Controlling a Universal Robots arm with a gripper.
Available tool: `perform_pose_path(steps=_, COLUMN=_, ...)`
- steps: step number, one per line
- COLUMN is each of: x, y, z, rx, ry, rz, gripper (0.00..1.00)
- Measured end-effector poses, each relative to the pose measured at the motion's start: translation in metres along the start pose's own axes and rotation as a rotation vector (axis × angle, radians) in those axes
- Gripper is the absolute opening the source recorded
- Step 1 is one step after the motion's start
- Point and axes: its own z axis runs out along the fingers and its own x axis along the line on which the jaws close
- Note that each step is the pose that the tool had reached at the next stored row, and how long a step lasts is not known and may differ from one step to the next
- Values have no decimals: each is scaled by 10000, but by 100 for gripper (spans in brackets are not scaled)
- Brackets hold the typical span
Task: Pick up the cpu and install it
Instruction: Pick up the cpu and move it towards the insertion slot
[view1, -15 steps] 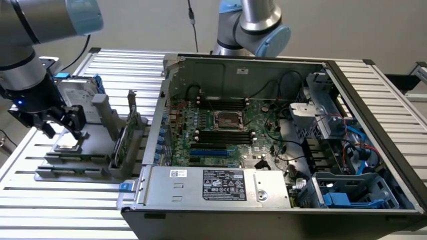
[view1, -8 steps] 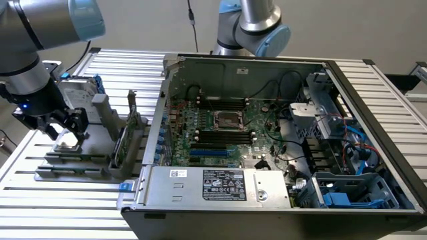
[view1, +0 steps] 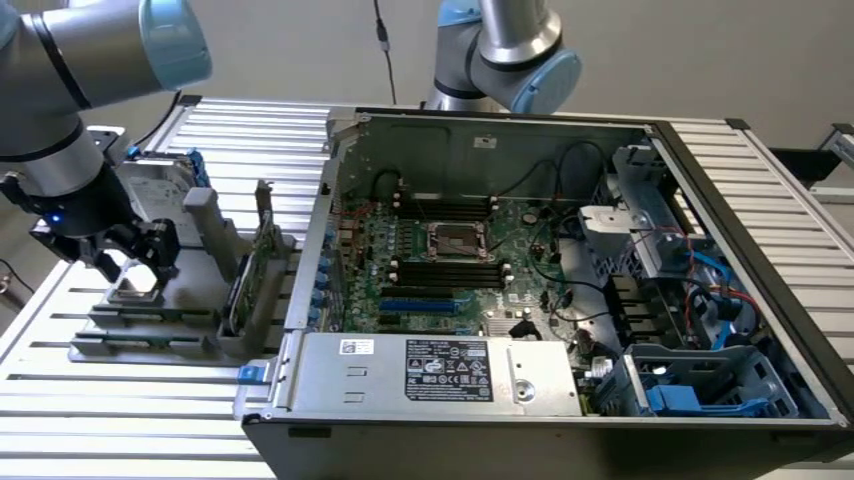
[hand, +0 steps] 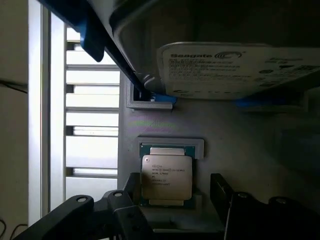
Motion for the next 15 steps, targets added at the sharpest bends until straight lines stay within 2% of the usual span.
perform_pose_path(steps=4, x=16, y=-2, z=26, rx=-60, ry=8, rz=-2, gripper=67)
perform_pose_path(steps=11, x=26, y=-3, z=67, rx=-231, ry=26, rz=-4, gripper=67)
perform_pose_path(steps=15, x=32, y=-5, z=89, rx=-240, ry=81, rz=-1, gripper=67)
